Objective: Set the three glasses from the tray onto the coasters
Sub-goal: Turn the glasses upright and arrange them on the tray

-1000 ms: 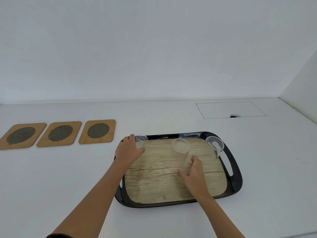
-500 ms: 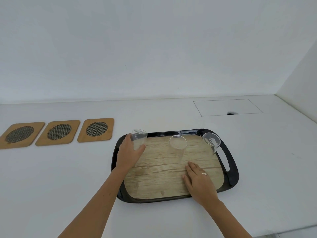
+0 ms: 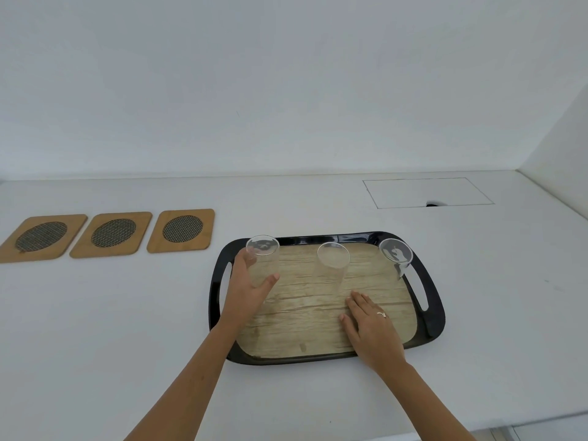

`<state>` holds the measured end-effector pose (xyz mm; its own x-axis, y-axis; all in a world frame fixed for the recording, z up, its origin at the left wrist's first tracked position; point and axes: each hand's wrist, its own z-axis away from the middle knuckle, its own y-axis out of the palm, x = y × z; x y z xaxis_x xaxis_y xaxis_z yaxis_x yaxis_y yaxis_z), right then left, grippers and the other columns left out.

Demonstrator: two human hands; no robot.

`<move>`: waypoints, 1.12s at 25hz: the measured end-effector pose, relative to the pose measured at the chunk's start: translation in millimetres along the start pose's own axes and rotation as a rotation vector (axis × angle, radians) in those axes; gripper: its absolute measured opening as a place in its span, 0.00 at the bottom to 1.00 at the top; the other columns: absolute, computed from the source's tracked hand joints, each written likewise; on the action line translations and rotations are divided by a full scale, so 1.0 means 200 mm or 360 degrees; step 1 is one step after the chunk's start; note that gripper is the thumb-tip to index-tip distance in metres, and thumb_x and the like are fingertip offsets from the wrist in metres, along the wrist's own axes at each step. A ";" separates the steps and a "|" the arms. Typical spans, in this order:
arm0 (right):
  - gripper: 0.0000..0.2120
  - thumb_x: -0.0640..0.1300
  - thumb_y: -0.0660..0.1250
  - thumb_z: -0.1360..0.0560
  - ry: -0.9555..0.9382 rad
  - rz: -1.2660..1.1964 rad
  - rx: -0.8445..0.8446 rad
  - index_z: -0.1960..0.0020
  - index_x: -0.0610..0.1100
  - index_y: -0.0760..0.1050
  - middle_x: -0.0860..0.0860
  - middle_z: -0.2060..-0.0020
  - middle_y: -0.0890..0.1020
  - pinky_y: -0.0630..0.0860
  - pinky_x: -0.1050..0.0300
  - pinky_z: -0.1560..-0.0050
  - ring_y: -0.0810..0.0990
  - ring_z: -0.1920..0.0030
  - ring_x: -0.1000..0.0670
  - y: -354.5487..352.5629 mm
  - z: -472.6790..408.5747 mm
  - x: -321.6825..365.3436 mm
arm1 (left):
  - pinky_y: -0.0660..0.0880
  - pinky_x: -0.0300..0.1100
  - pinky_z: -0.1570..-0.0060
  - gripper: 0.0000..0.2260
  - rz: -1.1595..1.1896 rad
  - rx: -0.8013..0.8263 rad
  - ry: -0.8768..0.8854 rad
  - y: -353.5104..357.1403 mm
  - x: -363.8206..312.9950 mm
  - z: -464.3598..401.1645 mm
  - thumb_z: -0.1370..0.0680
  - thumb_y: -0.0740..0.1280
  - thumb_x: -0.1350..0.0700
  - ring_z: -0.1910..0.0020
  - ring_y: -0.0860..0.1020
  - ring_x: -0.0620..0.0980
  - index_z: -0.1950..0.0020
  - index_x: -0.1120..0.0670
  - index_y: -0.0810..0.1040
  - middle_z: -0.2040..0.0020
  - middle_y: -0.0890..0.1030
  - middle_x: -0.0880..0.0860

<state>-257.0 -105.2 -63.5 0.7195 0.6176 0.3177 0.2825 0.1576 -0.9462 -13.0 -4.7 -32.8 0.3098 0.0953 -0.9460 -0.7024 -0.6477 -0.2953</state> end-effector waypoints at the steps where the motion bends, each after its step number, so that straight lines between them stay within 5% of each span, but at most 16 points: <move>1: 0.38 0.63 0.37 0.27 0.0002 -0.0003 0.0003 0.27 0.44 0.64 0.50 0.26 0.64 0.49 0.56 0.29 0.57 0.26 0.50 0.00 0.00 0.00 | 0.66 0.42 0.39 0.28 0.0004 0.0004 -0.0004 0.00 0.00 0.01 0.29 0.74 0.53 0.36 0.67 0.41 0.34 0.47 0.63 0.37 0.69 0.46; 10: 0.36 0.63 0.39 0.26 -0.0026 0.0011 -0.0038 0.28 0.44 0.66 0.49 0.27 0.65 0.50 0.56 0.29 0.59 0.26 0.50 -0.01 0.00 0.00 | 0.66 0.42 0.39 0.30 -0.0012 0.0025 -0.0019 0.03 -0.02 0.06 0.31 0.75 0.52 0.37 0.66 0.38 0.35 0.47 0.62 0.39 0.69 0.43; 18: 0.26 0.55 0.53 0.23 -0.0049 -0.0058 -0.0109 0.33 0.41 0.72 0.45 0.32 0.72 0.62 0.50 0.31 0.68 0.30 0.46 0.00 0.01 -0.01 | 0.66 0.45 0.36 0.35 -0.0051 0.0041 0.0012 0.02 -0.04 0.10 0.30 0.74 0.51 0.35 0.67 0.45 0.30 0.48 0.57 0.37 0.69 0.46; 22: 0.18 0.49 0.56 0.24 -0.0173 -0.0301 -0.0468 0.45 0.40 0.78 0.47 0.49 0.82 0.77 0.55 0.51 0.81 0.49 0.46 -0.07 0.02 0.01 | 0.63 0.40 0.38 0.40 -0.0130 0.0005 0.0054 -0.04 -0.03 0.14 0.29 0.71 0.43 0.33 0.66 0.42 0.26 0.47 0.50 0.34 0.68 0.47; 25: 0.09 0.42 0.60 0.25 -0.0201 -0.0492 -0.0887 0.48 0.42 0.76 0.50 0.59 0.80 0.74 0.62 0.66 0.77 0.62 0.54 -0.19 0.01 0.04 | 0.67 0.40 0.42 0.29 -0.0220 -0.0231 0.0160 -0.13 -0.04 0.16 0.25 0.64 0.43 0.36 0.70 0.42 0.28 0.50 0.58 0.35 0.73 0.47; 28: 0.15 0.41 0.66 0.30 0.0065 -0.0822 -0.1207 0.44 0.41 0.69 0.50 0.54 0.73 0.69 0.62 0.56 0.71 0.55 0.52 -0.27 -0.05 0.02 | 0.68 0.45 0.42 0.19 -0.0448 -0.0483 0.0153 -0.20 -0.01 0.15 0.22 0.62 0.56 0.38 0.70 0.49 0.31 0.53 0.66 0.36 0.73 0.52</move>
<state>-263.9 -118.4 -11.2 0.4057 0.5810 0.7055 0.9055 -0.1503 -0.3969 -3.8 43.9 -22.6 0.5309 0.2385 -0.8132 -0.3657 -0.8011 -0.4737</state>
